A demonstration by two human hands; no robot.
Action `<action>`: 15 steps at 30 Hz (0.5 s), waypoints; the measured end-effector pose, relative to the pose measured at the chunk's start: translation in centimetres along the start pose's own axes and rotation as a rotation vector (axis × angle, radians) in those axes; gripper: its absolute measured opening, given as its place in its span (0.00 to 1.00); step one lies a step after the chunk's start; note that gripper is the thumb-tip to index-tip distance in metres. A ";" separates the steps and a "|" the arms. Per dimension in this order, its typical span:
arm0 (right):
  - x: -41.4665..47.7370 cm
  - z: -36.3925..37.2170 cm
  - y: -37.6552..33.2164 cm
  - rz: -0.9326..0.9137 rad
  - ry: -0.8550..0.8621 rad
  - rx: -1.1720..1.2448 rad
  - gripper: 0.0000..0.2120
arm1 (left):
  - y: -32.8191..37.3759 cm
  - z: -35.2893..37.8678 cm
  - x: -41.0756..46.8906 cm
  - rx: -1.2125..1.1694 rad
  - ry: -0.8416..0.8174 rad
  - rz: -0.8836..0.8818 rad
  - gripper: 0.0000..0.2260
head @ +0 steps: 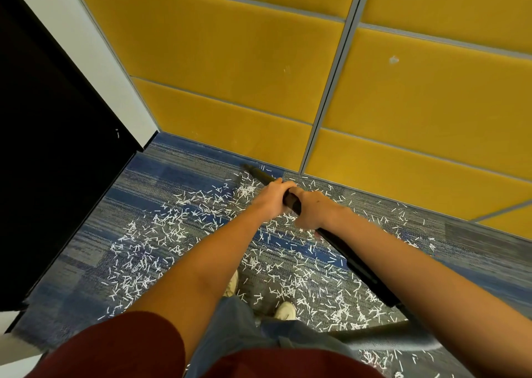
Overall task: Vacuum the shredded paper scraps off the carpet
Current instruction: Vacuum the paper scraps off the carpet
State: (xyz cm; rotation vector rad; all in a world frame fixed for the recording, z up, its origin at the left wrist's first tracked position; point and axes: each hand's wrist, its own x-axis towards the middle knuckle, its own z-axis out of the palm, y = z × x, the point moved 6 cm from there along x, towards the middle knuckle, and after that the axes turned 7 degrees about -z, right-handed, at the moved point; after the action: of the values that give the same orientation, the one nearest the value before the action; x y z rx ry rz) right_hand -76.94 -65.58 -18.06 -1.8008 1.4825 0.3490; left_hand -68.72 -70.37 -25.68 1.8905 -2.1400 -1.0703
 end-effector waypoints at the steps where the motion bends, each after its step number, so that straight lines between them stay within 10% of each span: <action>1: 0.1 -0.1 0.0 0.007 0.003 0.005 0.32 | 0.0 -0.1 0.2 0.022 -0.005 -0.002 0.21; 15: -2.3 -0.2 2.4 0.052 0.038 0.011 0.33 | 3.0 1.9 -0.2 -0.010 -0.046 0.069 0.20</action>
State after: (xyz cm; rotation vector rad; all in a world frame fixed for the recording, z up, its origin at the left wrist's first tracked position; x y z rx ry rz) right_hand -79.88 -64.17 -17.39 -1.7712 1.5571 0.3341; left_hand -72.14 -69.42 -25.33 1.7904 -2.2027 -1.1186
